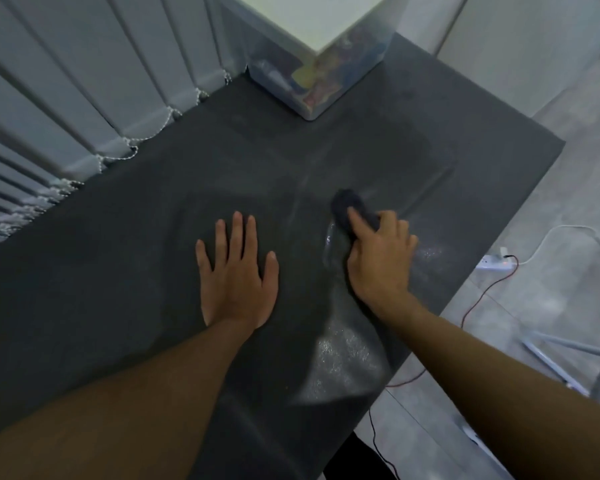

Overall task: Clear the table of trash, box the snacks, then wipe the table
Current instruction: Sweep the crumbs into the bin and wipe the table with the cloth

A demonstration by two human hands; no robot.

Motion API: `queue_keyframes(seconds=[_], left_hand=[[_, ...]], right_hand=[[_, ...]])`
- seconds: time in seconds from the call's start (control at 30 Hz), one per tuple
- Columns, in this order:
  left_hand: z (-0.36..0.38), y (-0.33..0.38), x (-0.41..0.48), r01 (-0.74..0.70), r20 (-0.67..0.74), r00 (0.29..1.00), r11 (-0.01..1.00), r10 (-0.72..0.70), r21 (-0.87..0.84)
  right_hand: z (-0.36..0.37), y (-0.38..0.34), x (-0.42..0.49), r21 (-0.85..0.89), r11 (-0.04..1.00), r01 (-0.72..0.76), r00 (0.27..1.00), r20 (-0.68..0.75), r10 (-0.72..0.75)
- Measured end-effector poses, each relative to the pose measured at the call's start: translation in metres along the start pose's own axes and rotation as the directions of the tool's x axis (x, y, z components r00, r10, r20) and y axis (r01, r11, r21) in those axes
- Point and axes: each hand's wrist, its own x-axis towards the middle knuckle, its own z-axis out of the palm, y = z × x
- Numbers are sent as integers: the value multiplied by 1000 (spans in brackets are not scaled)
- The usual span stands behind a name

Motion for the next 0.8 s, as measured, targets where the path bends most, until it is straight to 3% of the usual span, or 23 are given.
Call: queue_keyframes(seconds=[0.1, 0.17, 0.23, 0.3, 0.33, 0.37, 0.4, 0.47, 0.57, 0.63, 0.67, 0.73, 0.8], left_hand=[[-1, 1, 1, 0, 4, 1000, 1000, 0, 0], [-1, 0, 1, 1, 8, 1000, 1000, -1, 0], [-2, 0, 1, 0, 5, 1000, 1000, 0, 5], [-1, 1, 2, 2, 13, 1000, 1000, -2, 9], [-1, 1, 2, 0, 15, 1000, 1000, 0, 10], [-1, 2, 2, -3, 18, 1000, 1000, 3, 12], [-1, 2, 2, -5, 23, 1000, 1000, 5, 13], [-2, 2, 2, -3, 30, 1000, 1000, 2, 17], [-3, 2, 2, 2, 30, 1000, 999, -3, 33], [-3, 3, 2, -1, 32, 999, 999, 0, 37], [-3, 2, 2, -1, 34, 999, 999, 0, 38], [-3, 2, 2, 0, 36, 999, 999, -2, 42], [-3, 2, 2, -7, 34, 999, 998, 5, 58]], right_hand=[[0, 7, -7, 43, 925, 377, 922, 72, -380], [-2, 22, 12, -11, 872, 490, 869, 92, -487], [1, 31, 40, -89, 913, 398, 917, 56, -395], [7, 27, 66, -32, 996, 81, 997, -1, -81], [10, 20, 74, 8, 997, -80, 997, -12, 80], [12, 9, 76, 17, 987, -159, 987, -14, 159], [13, -2, 73, 4, 991, -136, 991, -19, 136], [16, -18, 59, 12, 993, 115, 993, 11, -115], [18, -8, 57, 78, 844, 530, 841, 83, -535], [15, 6, 80, -8, 802, 598, 797, 109, -594], [14, 12, 91, -73, 832, 550, 834, 104, -542], [15, 17, 111, -92, 954, 284, 958, 58, -279], [16, 9, 118, -26, 998, 50, 998, 51, -48]])
